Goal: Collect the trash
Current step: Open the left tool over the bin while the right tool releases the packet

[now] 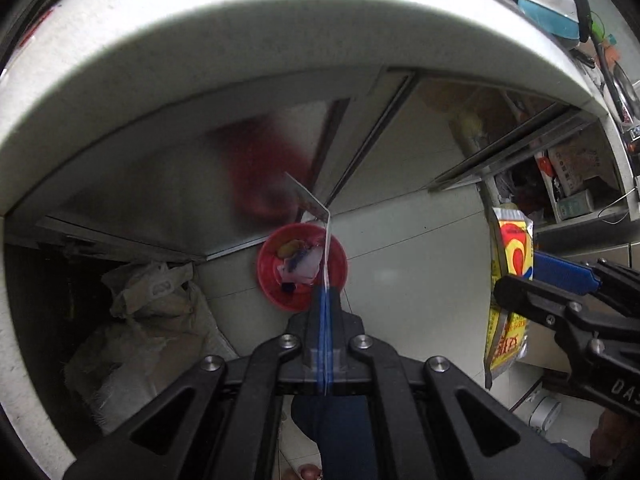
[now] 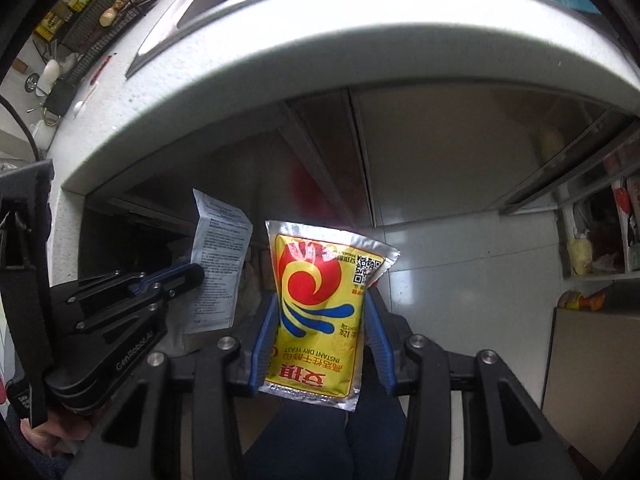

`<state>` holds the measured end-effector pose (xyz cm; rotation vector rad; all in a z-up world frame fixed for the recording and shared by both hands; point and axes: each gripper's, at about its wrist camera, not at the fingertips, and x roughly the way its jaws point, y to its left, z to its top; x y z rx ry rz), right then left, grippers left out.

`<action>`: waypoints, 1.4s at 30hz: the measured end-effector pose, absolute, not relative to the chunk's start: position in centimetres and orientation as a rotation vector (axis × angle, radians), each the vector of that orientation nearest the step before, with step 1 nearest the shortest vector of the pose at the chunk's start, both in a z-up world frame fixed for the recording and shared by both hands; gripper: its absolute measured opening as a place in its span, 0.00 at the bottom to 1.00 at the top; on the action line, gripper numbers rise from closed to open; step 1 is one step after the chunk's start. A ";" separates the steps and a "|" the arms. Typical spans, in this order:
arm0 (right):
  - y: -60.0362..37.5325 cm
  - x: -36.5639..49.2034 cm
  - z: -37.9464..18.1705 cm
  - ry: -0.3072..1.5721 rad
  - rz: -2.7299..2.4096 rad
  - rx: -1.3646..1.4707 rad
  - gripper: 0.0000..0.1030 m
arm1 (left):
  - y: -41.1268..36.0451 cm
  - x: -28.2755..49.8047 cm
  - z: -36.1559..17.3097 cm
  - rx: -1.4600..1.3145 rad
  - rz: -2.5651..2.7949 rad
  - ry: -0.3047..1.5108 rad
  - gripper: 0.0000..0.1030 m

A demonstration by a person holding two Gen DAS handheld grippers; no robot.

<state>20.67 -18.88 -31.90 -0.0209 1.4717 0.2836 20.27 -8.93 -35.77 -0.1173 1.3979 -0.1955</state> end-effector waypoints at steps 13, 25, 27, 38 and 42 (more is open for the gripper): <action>-22.8 19.5 -33.5 1.509 0.196 0.001 0.39 | -9.2 21.3 -37.6 -0.150 -0.241 1.390 0.38; -19.8 20.0 -33.0 1.508 0.235 0.034 0.39 | -7.4 20.1 -34.3 -0.101 -0.195 1.316 0.82; -19.2 20.2 -33.1 1.516 0.253 0.026 0.39 | -7.1 19.9 -34.2 -0.081 -0.180 1.306 0.92; -16.8 20.9 -35.0 1.560 0.331 -0.041 0.40 | -4.2 19.4 -35.1 -0.081 -0.058 1.313 1.00; -15.8 21.0 -35.9 1.555 0.337 -0.090 0.43 | -3.4 18.9 -35.7 -0.104 -0.029 1.336 1.00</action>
